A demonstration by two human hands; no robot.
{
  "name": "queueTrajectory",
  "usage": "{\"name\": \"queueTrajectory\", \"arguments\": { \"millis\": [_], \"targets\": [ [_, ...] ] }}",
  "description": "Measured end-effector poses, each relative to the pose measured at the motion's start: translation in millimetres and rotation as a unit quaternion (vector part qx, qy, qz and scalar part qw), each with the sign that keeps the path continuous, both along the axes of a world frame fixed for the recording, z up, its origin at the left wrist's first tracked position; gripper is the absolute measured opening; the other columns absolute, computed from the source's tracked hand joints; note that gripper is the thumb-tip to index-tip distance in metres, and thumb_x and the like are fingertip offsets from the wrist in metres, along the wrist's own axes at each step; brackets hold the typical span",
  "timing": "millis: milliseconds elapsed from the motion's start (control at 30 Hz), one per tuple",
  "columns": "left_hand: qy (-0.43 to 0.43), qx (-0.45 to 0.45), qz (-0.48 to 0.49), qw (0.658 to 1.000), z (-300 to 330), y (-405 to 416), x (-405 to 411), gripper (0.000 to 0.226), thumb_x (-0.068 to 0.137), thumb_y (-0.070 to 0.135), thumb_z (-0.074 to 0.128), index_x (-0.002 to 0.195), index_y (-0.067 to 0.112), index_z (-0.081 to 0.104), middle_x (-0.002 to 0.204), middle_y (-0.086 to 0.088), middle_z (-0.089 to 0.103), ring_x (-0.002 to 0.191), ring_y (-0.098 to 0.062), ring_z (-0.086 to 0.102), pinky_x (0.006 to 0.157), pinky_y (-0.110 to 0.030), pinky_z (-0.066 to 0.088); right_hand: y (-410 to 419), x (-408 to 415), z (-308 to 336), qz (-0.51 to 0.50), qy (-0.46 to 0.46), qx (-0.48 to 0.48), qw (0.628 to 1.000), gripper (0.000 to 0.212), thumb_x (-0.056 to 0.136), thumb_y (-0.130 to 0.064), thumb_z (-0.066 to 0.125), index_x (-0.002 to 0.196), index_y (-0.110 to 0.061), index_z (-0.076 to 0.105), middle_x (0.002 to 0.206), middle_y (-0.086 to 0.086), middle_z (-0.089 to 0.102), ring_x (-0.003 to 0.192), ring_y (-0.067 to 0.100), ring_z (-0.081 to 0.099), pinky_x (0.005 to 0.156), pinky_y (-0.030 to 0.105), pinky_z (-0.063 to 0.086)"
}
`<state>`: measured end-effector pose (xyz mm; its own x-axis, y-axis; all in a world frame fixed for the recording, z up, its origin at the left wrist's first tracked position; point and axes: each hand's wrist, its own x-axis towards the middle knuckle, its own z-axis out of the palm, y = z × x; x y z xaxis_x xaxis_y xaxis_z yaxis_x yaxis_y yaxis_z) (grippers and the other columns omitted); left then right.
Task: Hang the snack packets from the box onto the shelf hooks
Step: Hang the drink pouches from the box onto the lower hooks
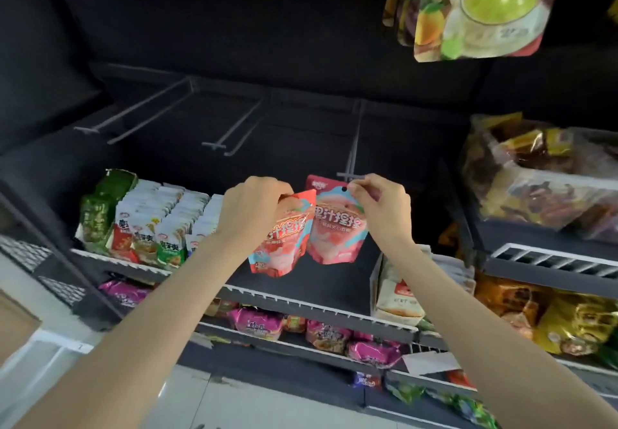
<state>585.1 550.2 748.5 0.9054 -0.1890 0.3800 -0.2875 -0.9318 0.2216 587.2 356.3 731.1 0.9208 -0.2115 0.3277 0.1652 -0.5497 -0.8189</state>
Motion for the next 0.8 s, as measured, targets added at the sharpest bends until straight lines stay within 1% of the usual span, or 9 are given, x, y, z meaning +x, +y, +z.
{"name": "queueTrajectory", "arguments": {
  "millis": [133,200,267,367,467,567,633,700,800],
  "targets": [
    [0.05,-0.068,0.017,0.996,3.1,1.3,-1.4,0.034,0.081,0.055,0.06,0.086,0.024,0.073,0.069,0.008,0.063,0.064,-0.012,0.058,0.051,-0.025,0.039,-4.2,7.5,0.3,0.002,0.005,0.003,1.0,0.011,0.092,-0.02,0.06,0.09,-0.014,0.069,0.084,0.001,0.07,0.08,0.015,0.066,0.069,0.032,0.053],
    [0.097,-0.107,-0.001,0.99,4.4,3.4,0.6,0.03,0.084,0.049,0.06,0.087,0.023,0.074,0.068,0.01,0.064,0.064,-0.009,0.06,0.056,-0.027,0.045,-4.1,10.2,1.3,0.007,0.003,-0.004,1.0,0.011,0.092,-0.021,0.06,0.091,-0.015,0.069,0.084,0.0,0.07,0.08,0.014,0.066,0.069,0.033,0.055],
    [0.153,-0.153,-0.03,0.976,5.9,5.0,4.0,0.026,0.089,0.04,0.059,0.087,0.018,0.075,0.068,0.01,0.065,0.064,-0.006,0.06,0.059,-0.026,0.046,-3.6,11.6,2.0,0.006,-0.003,-0.035,0.999,0.012,0.093,-0.02,0.059,0.094,-0.015,0.069,0.085,-0.001,0.07,0.078,0.013,0.065,0.067,0.032,0.055],
    [0.185,-0.18,-0.065,0.964,10.9,5.5,10.1,0.03,0.092,0.033,0.055,0.085,0.01,0.073,0.076,-0.004,0.07,0.072,-0.016,0.065,0.069,-0.035,0.049,-4.9,16.5,3.3,-0.012,-0.013,-0.092,0.996,0.016,0.093,-0.013,0.055,0.101,-0.015,0.069,0.087,0.0,0.069,0.075,0.014,0.063,0.063,0.029,0.052],
    [0.188,-0.191,-0.079,0.96,18.3,2.4,17.8,0.034,0.095,0.033,0.052,0.085,0.007,0.071,0.079,-0.011,0.069,0.076,-0.024,0.065,0.071,-0.036,0.048,-7.7,25.6,5.6,-0.012,-0.015,-0.105,0.994,0.015,0.094,-0.013,0.055,0.102,-0.014,0.068,0.089,0.001,0.069,0.076,0.016,0.063,0.063,0.029,0.052],
    [0.19,-0.177,-0.066,0.963,21.4,-2.0,29.4,0.03,0.093,0.037,0.053,0.082,0.016,0.07,0.074,0.001,0.068,0.071,-0.014,0.064,0.069,-0.033,0.047,-9.5,38.5,5.2,-0.002,-0.032,-0.112,0.993,0.014,0.093,-0.008,0.055,0.104,-0.013,0.063,0.092,0.0,0.069,0.078,0.013,0.061,0.066,0.03,0.051],
    [0.187,-0.147,-0.044,0.97,20.4,-6.2,38.7,0.027,0.092,0.041,0.053,0.079,0.023,0.069,0.076,0.0,0.068,0.071,-0.015,0.063,0.068,-0.036,0.049,-11.0,50.5,4.2,-0.004,-0.035,-0.112,0.993,0.017,0.093,-0.005,0.053,0.107,-0.011,0.06,0.097,0.002,0.068,0.08,0.012,0.06,0.067,0.025,0.047],
    [0.172,-0.109,-0.02,0.979,19.5,-12.0,47.5,0.028,0.093,0.042,0.052,0.085,0.022,0.07,0.082,-0.001,0.07,0.076,-0.017,0.065,0.067,-0.036,0.05,-12.9,65.3,3.8,-0.014,-0.045,-0.108,0.993,0.017,0.093,-0.004,0.052,0.106,-0.01,0.061,0.099,0.004,0.068,0.084,0.013,0.06,0.069,0.025,0.047],
    [0.124,-0.066,0.011,0.99,18.6,-22.4,60.7,0.026,0.096,0.036,0.049,0.096,0.022,0.071,0.087,0.001,0.069,0.079,-0.018,0.065,0.058,-0.027,0.042,-19.0,95.1,3.4,-0.04,-0.065,-0.128,0.989,0.018,0.091,-0.003,0.054,0.104,-0.009,0.064,0.103,0.01,0.065,0.09,0.023,0.063,0.073,0.033,0.053]
  ]
}}
